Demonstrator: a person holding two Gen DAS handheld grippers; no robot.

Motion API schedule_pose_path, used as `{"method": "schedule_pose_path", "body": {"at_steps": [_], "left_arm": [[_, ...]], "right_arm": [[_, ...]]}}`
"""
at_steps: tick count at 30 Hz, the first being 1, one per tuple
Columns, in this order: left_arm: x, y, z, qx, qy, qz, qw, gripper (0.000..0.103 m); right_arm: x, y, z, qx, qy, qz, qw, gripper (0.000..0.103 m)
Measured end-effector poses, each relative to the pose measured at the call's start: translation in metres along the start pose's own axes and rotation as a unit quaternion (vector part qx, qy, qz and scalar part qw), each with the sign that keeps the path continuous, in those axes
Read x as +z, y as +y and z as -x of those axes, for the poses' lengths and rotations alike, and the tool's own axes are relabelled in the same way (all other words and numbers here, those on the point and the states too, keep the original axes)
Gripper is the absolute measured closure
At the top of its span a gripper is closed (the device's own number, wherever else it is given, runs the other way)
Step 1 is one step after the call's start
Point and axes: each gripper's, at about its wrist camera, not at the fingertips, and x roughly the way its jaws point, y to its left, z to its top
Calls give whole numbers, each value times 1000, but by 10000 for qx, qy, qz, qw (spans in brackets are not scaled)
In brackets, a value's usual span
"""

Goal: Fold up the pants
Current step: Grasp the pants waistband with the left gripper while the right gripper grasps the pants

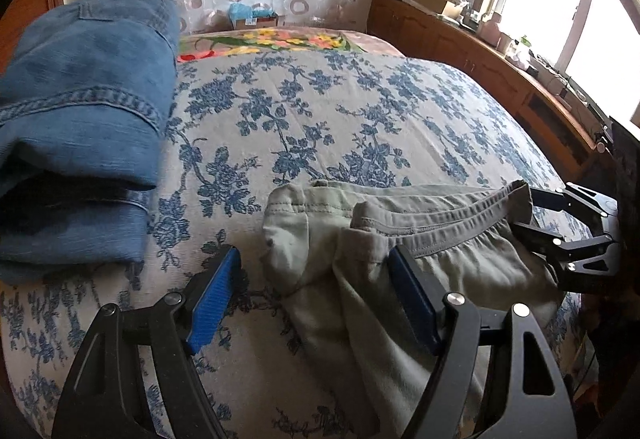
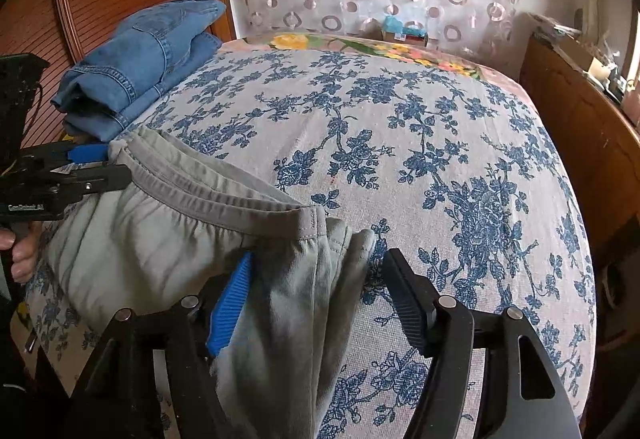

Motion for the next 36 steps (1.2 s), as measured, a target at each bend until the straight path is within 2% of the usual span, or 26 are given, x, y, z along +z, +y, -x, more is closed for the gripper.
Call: {"method": "schedule_pose_path", "body": {"at_steps": [5, 8, 9, 12, 16, 22, 23, 25, 27, 36], "left_arm": [[2, -1, -1, -62, -63, -12, 10000, 29], [2, -4, 0, -231, -89, -37, 9997, 43], [2, -5, 1, -336, -85, -23, 9994, 52], [3, -8, 4, -403, -142, -27, 9991, 67], [3, -11, 11, -449, -253, -12, 9987, 76], [1, -15, 21, -482, -404, -24, 9980, 78], [0, -16, 22, -486, -428, -23, 9979, 78], [0, -17, 24, -479, -459, -45, 9978, 80], [0, -18, 25, -477, -497, -61, 9976, 82], [-1, -25, 39, -549, -670, -96, 9962, 84]], "right_arm": [[0, 0, 0, 7, -1, 1, 10000, 34], [0, -1, 0, 17, -1, -5, 10000, 34], [1, -1, 0, 23, -1, -5, 10000, 34], [1, -2, 0, 52, 6, -6, 10000, 34], [3, -1, -1, 93, 2, 32, 10000, 38], [1, -2, 0, 168, -66, 20, 9998, 58], [1, -2, 1, 218, -79, 12, 9997, 65], [0, -2, 1, 270, -91, 9, 9996, 70], [-1, -2, 0, 407, -94, 21, 9991, 80], [0, -3, 3, 574, -167, 9, 9982, 89]]}}
